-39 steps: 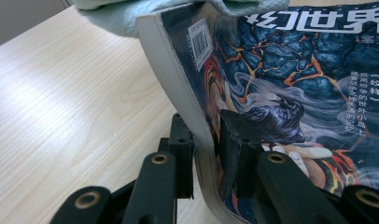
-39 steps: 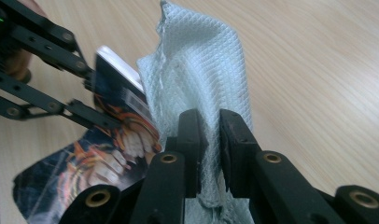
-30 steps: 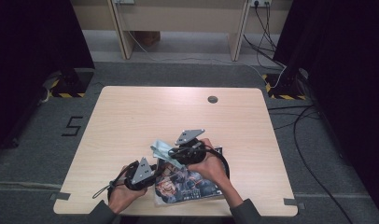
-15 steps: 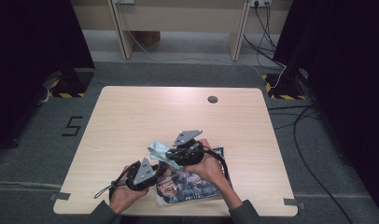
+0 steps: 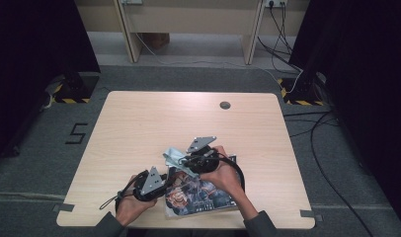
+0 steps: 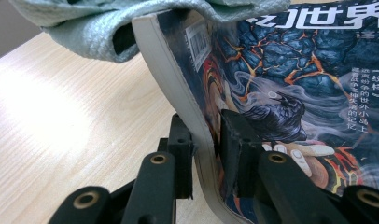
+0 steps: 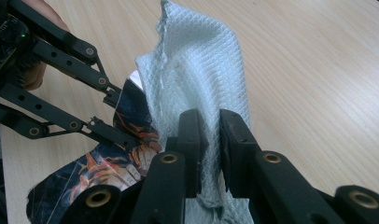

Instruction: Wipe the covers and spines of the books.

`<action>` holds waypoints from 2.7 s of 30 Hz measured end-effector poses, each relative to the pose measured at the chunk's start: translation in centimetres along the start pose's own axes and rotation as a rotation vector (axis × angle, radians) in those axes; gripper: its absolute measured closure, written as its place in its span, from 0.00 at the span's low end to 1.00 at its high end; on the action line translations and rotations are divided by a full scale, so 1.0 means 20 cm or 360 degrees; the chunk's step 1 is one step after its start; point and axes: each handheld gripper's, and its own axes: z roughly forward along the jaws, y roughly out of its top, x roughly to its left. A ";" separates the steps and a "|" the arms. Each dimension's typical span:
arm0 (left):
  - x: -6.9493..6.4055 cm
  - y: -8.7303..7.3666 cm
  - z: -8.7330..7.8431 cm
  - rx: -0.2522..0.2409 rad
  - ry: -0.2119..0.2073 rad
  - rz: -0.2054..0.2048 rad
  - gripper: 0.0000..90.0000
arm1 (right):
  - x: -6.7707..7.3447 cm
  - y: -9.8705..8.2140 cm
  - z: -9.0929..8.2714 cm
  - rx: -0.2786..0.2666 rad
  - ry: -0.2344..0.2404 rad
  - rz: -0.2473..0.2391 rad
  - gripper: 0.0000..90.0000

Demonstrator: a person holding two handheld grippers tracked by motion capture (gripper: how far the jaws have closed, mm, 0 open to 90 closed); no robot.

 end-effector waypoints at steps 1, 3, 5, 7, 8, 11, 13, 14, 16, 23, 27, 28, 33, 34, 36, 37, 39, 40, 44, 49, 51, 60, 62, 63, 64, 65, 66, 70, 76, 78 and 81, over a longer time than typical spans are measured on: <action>0.00 0.00 0.00 -0.0002 0.0003 0.0005 0.83 | 0.00 0.01 0.00 0.0002 0.0003 -0.0012 0.89; 0.00 0.01 0.00 -0.0002 0.0010 0.0017 0.83 | 0.03 0.02 0.00 -0.0014 0.0010 -0.0001 0.89; 0.00 0.01 0.00 -0.0002 0.0019 0.0023 0.83 | 0.04 0.04 0.00 -0.0024 0.0019 -0.0004 0.89; 0.00 0.01 0.00 0.0004 0.0018 0.0029 0.83 | 0.05 0.06 0.01 -0.0029 0.0029 -0.0028 0.89; 0.00 0.01 0.00 0.0002 0.0020 0.0030 0.83 | 0.06 0.06 0.01 -0.0034 0.0029 -0.0040 0.89; 0.00 0.01 0.00 0.0001 0.0017 0.0026 0.82 | 0.07 0.09 0.02 -0.0041 0.0046 -0.0046 0.89; 0.00 0.01 0.00 0.0002 0.0018 0.0028 0.82 | 0.08 0.10 0.03 -0.0053 0.0075 -0.0038 0.89; 0.00 0.01 0.01 0.0004 0.0019 0.0029 0.82 | 0.08 0.11 0.03 -0.0061 0.0084 -0.0052 0.89; 0.00 0.01 0.01 0.0004 0.0021 0.0024 0.82 | 0.09 0.11 0.04 -0.0053 0.0084 -0.0028 0.89; 0.00 0.01 0.00 0.0002 0.0017 0.0041 0.82 | 0.06 0.08 0.02 -0.0036 0.0070 -0.0062 0.89; 0.00 0.01 0.01 0.0002 0.0020 0.0040 0.82 | 0.00 0.02 0.00 -0.0026 0.0045 0.0026 0.89; 0.00 0.01 0.00 0.0002 0.0017 0.0040 0.82 | -0.02 0.01 0.00 -0.0019 0.0043 0.0024 0.89; 0.00 0.01 0.00 0.0002 0.0015 0.0052 0.82 | -0.09 -0.06 -0.02 0.0013 -0.0017 0.0079 0.89; 0.00 0.01 0.00 0.0001 0.0013 0.0054 0.82 | -0.10 -0.08 -0.03 0.0016 -0.0030 0.0099 0.89; 0.00 0.01 0.00 0.0002 0.0011 0.0053 0.82 | -0.12 -0.10 -0.03 0.0032 -0.0054 0.0105 0.89; 0.00 0.01 0.00 0.0002 0.0012 0.0052 0.82 | -0.13 -0.11 -0.04 0.0042 -0.0067 0.0117 0.89; 0.00 0.01 0.00 0.0002 0.0013 0.0056 0.82 | -0.15 -0.14 -0.04 0.0048 -0.0073 0.0130 0.89; 0.00 0.01 0.00 0.0000 0.0011 0.0055 0.82 | -0.17 -0.15 -0.04 0.0053 -0.0087 0.0138 0.89; 0.00 0.01 0.00 0.0002 0.0013 0.0057 0.82 | -0.22 -0.19 -0.04 0.0067 -0.0113 0.0188 0.89; 0.00 0.01 0.00 0.0003 0.0017 0.0060 0.82 | -0.29 -0.25 -0.05 0.0097 -0.0144 0.0251 0.89; 0.00 0.01 0.00 0.0003 0.0018 0.0072 0.82 | -0.32 -0.27 -0.05 0.0109 -0.0148 0.0271 0.89; 0.00 0.01 -0.01 -0.0010 0.0021 0.0076 0.81 | -0.46 -0.40 -0.08 0.0175 -0.0221 0.0408 0.89; 0.00 0.01 -0.01 -0.0006 0.0020 0.0077 0.81 | -0.48 -0.43 -0.09 0.0187 -0.0240 0.0439 0.89; 0.00 0.01 -0.01 -0.0007 0.0016 0.0074 0.81 | -0.50 -0.44 -0.09 0.0195 -0.0242 0.0458 0.89; 0.00 0.01 0.00 -0.0009 0.0016 0.0070 0.81 | -0.51 -0.46 -0.09 0.0199 -0.0255 0.0470 0.89; 0.00 0.01 -0.01 -0.0010 0.0020 0.0071 0.81 | -0.52 -0.47 -0.10 0.0209 -0.0263 0.0502 0.89; 0.00 0.01 -0.01 -0.0007 0.0020 0.0077 0.81 | -0.54 -0.48 -0.10 0.0211 -0.0270 0.0508 0.89; 0.01 0.01 0.00 -0.0009 0.0020 0.0065 0.81 | -0.58 -0.53 -0.11 0.0240 -0.0302 0.0558 0.89; 0.01 0.01 -0.01 -0.0012 0.0016 0.0057 0.81 | -0.62 -0.59 -0.12 0.0277 -0.0349 0.0608 0.89; 0.01 0.01 -0.01 -0.0020 0.0017 0.0054 0.81 | -0.63 -0.60 -0.14 0.0273 -0.0363 0.0623 0.89; 0.02 0.01 -0.01 -0.0021 0.0024 0.0036 0.81 | -0.64 -0.61 -0.19 0.0236 -0.0399 0.0635 0.89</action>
